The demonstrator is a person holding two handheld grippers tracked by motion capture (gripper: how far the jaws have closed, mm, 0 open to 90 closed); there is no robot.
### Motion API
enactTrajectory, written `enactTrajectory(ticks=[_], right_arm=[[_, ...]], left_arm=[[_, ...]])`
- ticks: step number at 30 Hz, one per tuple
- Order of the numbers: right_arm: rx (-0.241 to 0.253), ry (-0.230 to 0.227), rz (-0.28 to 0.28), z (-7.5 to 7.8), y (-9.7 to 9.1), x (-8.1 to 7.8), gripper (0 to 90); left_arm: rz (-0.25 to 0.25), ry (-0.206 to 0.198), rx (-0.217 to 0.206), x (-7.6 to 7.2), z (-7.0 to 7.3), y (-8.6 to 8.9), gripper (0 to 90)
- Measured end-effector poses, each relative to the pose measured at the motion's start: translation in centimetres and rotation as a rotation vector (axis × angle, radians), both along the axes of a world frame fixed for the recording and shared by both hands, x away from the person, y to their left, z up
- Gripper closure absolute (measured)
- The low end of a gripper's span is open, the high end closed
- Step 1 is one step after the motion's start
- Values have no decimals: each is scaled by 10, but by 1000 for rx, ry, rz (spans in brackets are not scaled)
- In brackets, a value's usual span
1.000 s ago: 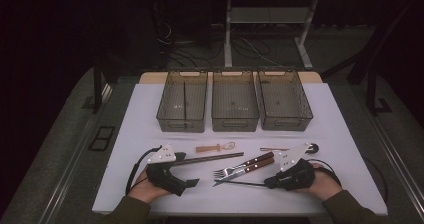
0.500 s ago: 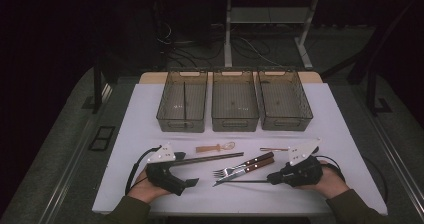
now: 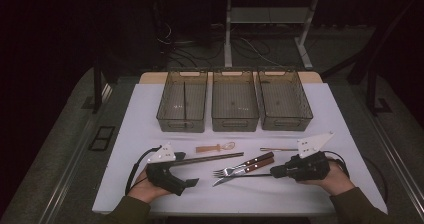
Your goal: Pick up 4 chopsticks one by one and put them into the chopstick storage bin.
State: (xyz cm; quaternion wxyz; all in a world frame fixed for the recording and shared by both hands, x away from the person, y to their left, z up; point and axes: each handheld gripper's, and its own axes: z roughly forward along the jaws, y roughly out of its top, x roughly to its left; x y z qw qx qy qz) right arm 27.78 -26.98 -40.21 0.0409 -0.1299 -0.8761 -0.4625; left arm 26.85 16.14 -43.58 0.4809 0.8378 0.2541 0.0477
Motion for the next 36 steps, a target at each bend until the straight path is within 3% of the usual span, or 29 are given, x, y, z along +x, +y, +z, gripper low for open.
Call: enactTrajectory(ticks=[11, 36], right_arm=[[45, -10, -65, 8, -6, 10, 858], [108, -52, -221, 31, 9, 47, 858]], left_arm=[[3, 0, 2, 0, 0, 0, 0], [1, -4, 0, 0, 0, 0, 0]])
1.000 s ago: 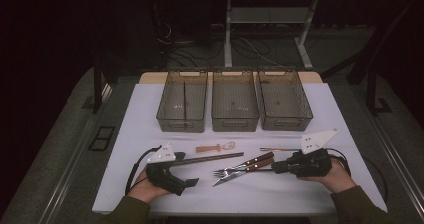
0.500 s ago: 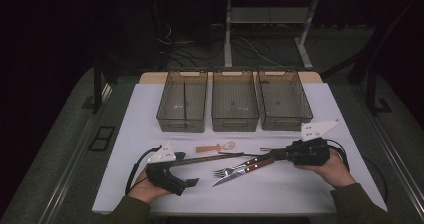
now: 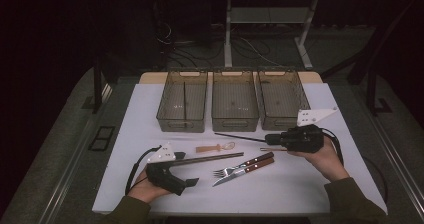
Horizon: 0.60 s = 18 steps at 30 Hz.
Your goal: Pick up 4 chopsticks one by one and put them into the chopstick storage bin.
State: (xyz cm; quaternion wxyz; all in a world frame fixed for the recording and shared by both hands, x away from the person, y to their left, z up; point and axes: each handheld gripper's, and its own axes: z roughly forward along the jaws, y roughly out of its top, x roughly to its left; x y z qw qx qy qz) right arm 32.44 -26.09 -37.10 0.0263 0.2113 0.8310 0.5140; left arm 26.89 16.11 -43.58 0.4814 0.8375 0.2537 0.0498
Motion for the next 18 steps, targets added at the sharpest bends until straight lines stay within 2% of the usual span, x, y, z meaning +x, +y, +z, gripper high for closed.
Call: enactTrajectory(ticks=[4, 11, 18], right_arm=[[27, -3, -16, 5, 5, 6, 859], [51, -26, -82, 17, 18, 18, 858], [27, -40, -157, 29, 34, 32, 858]], left_arm=[[-2, 0, 3, 1, 0, 0, 0], [4, -2, -3, 1, 0, 1, 0], [20, 3, -5, 1, 0, 3, 0]])
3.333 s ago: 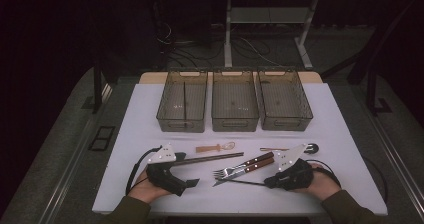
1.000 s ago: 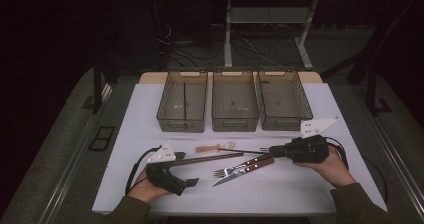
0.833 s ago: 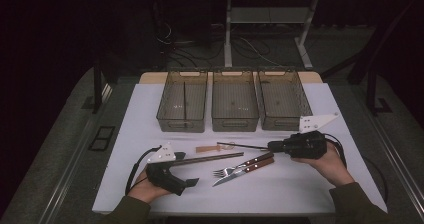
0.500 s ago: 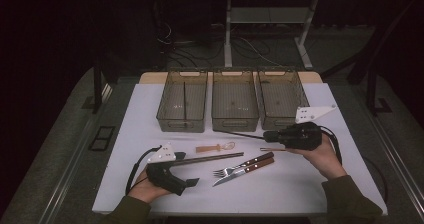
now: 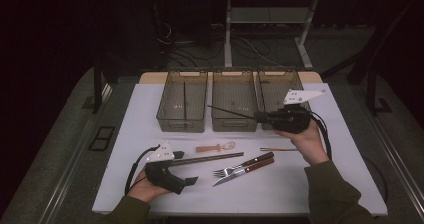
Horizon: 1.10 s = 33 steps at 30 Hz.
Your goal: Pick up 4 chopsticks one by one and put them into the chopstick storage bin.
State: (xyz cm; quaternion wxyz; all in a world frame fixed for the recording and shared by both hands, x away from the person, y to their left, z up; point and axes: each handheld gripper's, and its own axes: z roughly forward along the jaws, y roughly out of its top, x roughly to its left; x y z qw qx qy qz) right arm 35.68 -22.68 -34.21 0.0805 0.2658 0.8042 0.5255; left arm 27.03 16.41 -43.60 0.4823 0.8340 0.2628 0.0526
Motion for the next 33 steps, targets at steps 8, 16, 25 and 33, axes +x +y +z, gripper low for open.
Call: enactTrajectory(ticks=[8, 16, 25, 33], right_arm=[[2, 14, -58, 9, 22, 21, 858], [-36, 24, -87, 7, 59, 42, 858], [-56, 51, -134, -2, 99, 65, 857], [-88, 67, -187, -16, 133, 89, 858]], left_arm=[[12, 5, -9, 0, 0, 0, 0], [4, -3, -9, -1, 1, 0, 0], [-2, 0, -9, -1, 2, 0, 0], [-3, -8, -8, 0, 2, 0, 0]])
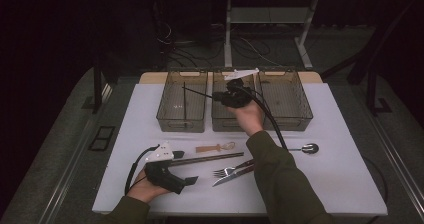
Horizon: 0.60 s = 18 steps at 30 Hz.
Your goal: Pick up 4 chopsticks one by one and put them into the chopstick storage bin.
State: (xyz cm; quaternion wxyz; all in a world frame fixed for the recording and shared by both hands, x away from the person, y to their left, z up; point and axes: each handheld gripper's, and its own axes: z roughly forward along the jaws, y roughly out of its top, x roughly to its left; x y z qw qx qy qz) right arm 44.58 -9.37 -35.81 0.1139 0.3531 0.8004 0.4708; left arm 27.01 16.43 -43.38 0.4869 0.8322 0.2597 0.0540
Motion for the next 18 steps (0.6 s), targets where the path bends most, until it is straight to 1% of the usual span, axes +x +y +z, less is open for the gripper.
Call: enactTrajectory(ticks=[1, 6, 7, 12, 13, 15, 17, 18], right_arm=[[-5, 1, -3, -2, 4, 3, 858], [-33, 22, -21, -8, 22, 14, 858], [-36, 25, -25, -9, 27, 17, 857], [-59, 37, -46, -14, 45, 27, 857], [-69, 33, -52, -15, 49, 28, 857], [-77, 43, -56, -18, 55, 32, 857], [-97, 52, -68, -20, 61, 36, 857], [-98, 58, -65, -21, 63, 38, 857]], left_arm=[[1, 0, -4, 0, 0, 0, 0], [-9, -7, 8, 0, 0, 0, 0], [-6, 1, 4, 0, 0, -1, 0], [-3, 0, 5, 0, 0, 0, 0], [-4, -2, 4, 0, 0, 0, 0], [-4, -1, 0, 0, 1, 0, 0], [-7, 1, -5, 0, 1, 0, 0], [-7, 1, -6, -1, 1, 0, 0]])
